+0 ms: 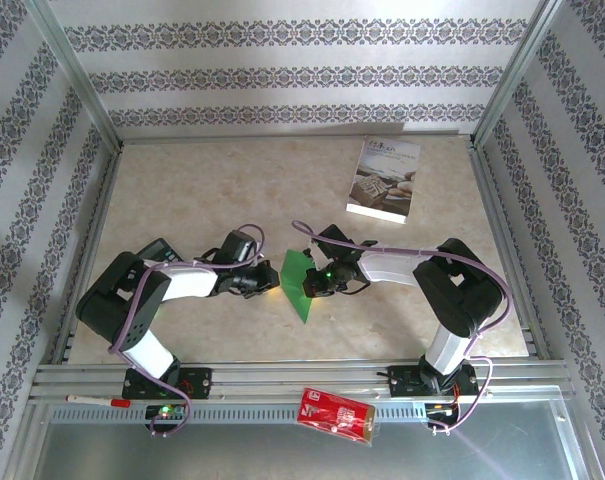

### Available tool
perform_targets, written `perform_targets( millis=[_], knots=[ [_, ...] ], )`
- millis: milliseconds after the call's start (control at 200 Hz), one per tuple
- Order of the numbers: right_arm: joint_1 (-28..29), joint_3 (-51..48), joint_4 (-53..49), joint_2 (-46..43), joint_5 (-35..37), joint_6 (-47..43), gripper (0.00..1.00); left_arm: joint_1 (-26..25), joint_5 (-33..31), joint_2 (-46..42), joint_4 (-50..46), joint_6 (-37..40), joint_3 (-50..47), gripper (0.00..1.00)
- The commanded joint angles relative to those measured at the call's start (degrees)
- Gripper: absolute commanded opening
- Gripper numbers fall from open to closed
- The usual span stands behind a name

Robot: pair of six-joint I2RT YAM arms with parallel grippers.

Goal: Fold a paper plane with a square sheet of paper (pick it up from the middle)
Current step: Third fold the triangle at the center of the table.

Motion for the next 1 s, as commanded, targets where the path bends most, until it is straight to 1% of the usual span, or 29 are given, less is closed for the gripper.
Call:
perform_targets(
  millis=[0, 155, 285, 500, 590, 749, 999],
  knots=[
    [-0.08, -2.26, -6.29, 4.14, 6.21, -1.75, 0.0, 0.25, -0.03, -3.44, -1.85, 0.33, -0.75, 0.1],
    [-0.06, -2.04, -6.34, 4.25, 6.31, -1.73, 0.0, -3.04, 1.17, -5.78, 1.93, -1.79, -1.2, 0.11],
    [-0.05, -2.16, -6.1, 4.47, 6.21, -1.52, 0.0, -4.31, 2.16, -3.03, 4.85, -2.93, 0.18, 0.12],
    [-0.09, -2.31, -6.23, 4.07, 6.29, -1.62, 0.0, -4.27, 3.61, 3.75, 6.71, -3.2, 3.0, 0.12],
    [-0.06, -2.24, -6.21, 4.09, 6.21, -1.62, 0.0, -4.09, 2.34, 4.75, 4.81, -2.01, 3.56, 0.11],
    [-0.37, -1.64, -6.57, 3.33, 5.75, -1.96, 0.01, -3.36, 0.95, 5.83, 2.98, -0.77, 1.75, 0.09],
    [-0.79, 1.61, -7.19, 1.28, 2.5, -2.44, 0.07, -3.36, 1.17, 7.68, 3.71, -0.19, -0.97, 0.08]
  ],
)
